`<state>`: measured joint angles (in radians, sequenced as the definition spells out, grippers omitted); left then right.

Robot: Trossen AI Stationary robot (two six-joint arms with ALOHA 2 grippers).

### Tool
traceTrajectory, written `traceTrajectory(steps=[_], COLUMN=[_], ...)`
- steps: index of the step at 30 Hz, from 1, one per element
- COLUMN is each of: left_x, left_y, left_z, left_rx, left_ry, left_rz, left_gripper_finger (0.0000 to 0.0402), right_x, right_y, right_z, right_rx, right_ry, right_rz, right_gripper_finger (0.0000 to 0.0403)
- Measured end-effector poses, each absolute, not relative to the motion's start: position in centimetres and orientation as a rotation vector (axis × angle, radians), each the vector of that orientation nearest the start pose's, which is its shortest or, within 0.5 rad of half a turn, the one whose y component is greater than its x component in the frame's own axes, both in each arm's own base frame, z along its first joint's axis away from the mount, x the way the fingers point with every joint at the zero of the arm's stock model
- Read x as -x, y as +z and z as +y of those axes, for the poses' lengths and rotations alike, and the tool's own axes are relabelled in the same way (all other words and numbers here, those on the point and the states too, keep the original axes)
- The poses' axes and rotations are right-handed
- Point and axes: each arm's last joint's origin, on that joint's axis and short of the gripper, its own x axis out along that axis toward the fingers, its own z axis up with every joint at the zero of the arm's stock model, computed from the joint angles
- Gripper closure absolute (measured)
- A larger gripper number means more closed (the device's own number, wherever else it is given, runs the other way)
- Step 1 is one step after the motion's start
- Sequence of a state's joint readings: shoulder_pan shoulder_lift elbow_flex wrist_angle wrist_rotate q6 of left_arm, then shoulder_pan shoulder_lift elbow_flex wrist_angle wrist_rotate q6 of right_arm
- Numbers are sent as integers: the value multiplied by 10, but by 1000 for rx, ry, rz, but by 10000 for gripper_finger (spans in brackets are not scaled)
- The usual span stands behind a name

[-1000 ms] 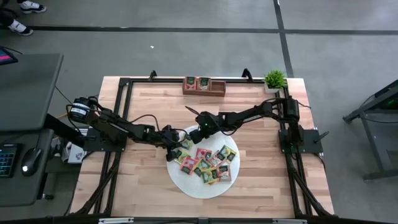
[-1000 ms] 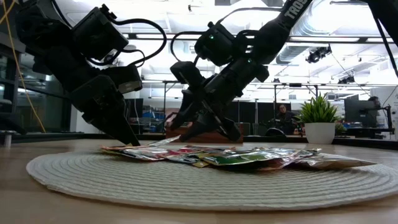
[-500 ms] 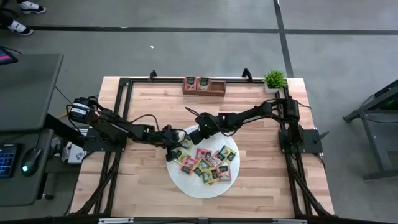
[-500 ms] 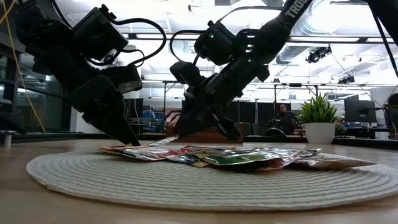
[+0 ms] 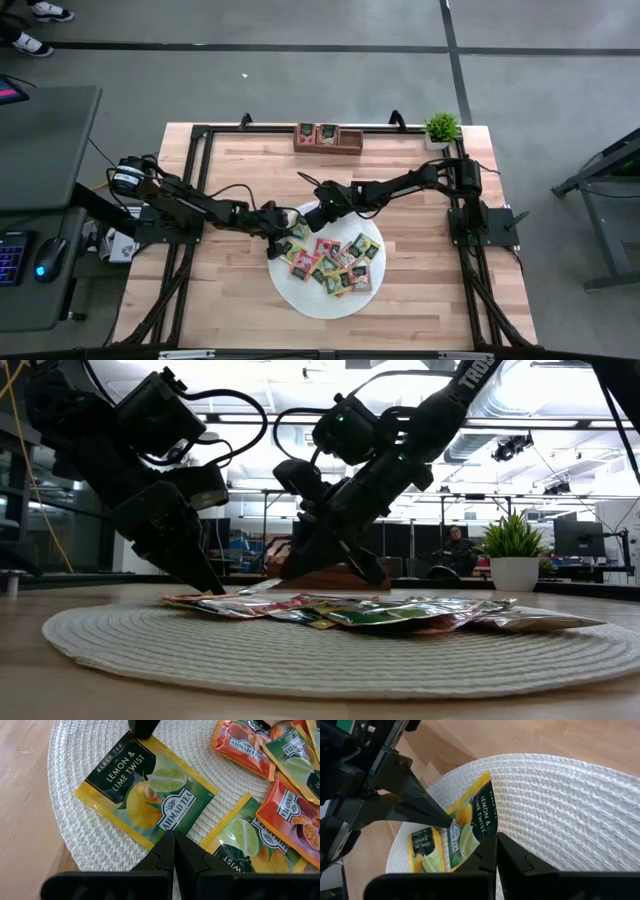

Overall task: Pick & Place Tea
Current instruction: Put the yellow tea bag into the right section of the wooden organizer

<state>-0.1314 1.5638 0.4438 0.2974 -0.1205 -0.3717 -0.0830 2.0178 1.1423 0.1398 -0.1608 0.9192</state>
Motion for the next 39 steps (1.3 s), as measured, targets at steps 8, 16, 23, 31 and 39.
traceTrajectory(steps=[8, 16, 23, 31, 39], left_x=[-239, -233, -217, -205, -205], left_y=[118, 142, 160, 169, 169], left_z=[-28, -27, -23, -20, -20], left_rx=[254, 265, 230, 209, 217], left_ry=[125, 107, 197, 240, 242], left_rz=[763, 688, 677, 695, 690], left_gripper_finger=[401, 401, 401, 401, 401], right_x=[-407, -407, -405, -384, -335], right_y=[127, 126, 141, 198, 260], right_z=[-29, -29, -30, -46, -75], right_rx=[-965, -947, -881, -715, -480], right_ry=[-270, -270, -234, -277, -375], right_rz=[724, 730, 705, 627, 612], right_gripper_finger=[402, 403, 403, 403, 403])
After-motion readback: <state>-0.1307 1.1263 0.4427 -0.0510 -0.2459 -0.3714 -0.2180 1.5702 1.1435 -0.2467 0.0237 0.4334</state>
